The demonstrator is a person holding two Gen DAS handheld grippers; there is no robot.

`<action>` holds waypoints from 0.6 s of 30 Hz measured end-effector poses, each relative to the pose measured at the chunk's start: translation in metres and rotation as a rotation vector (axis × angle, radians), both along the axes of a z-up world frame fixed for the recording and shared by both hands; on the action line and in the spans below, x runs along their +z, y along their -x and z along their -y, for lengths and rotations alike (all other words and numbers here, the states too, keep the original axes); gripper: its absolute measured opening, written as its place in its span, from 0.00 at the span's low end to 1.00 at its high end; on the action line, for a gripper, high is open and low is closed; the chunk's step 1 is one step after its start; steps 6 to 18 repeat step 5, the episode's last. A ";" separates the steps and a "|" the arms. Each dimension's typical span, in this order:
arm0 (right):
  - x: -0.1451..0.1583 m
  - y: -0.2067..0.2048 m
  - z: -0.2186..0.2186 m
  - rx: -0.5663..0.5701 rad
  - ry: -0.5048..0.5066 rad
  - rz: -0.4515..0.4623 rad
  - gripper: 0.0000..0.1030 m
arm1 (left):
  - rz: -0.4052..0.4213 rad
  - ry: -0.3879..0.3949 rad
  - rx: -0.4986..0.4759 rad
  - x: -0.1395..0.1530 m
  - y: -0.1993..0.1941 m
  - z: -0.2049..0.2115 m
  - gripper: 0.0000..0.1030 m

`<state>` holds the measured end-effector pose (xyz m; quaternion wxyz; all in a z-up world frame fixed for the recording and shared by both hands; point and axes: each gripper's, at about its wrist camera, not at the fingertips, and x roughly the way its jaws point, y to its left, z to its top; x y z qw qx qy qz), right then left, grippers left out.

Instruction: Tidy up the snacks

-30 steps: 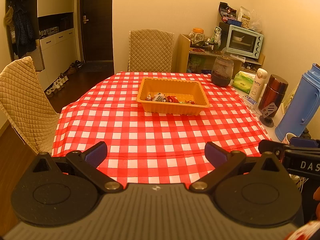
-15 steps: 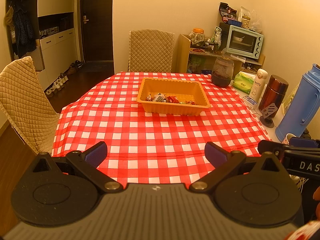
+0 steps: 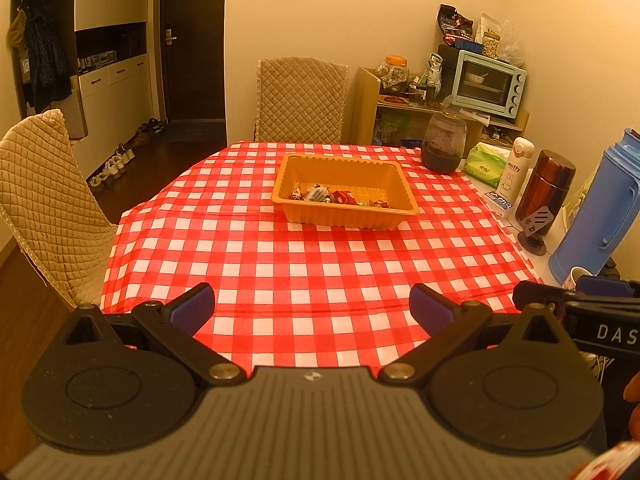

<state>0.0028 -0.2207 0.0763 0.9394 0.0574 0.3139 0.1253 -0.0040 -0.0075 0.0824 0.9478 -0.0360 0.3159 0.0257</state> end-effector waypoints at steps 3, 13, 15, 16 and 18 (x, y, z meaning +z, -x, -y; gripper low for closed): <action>-0.002 -0.001 0.000 0.000 -0.001 -0.001 0.81 | 0.015 0.001 0.004 -0.002 0.002 -0.001 1.00; -0.002 -0.001 0.000 0.000 -0.001 -0.002 0.81 | 0.015 0.010 -0.002 -0.002 0.002 -0.001 1.00; -0.002 -0.001 0.000 0.000 -0.001 -0.002 0.81 | 0.015 0.010 -0.002 -0.002 0.002 -0.001 1.00; -0.002 -0.001 0.000 0.000 -0.001 -0.002 0.81 | 0.015 0.010 -0.002 -0.002 0.002 -0.001 1.00; -0.002 -0.001 0.000 0.000 -0.001 -0.002 0.81 | 0.015 0.010 -0.002 -0.002 0.002 -0.001 1.00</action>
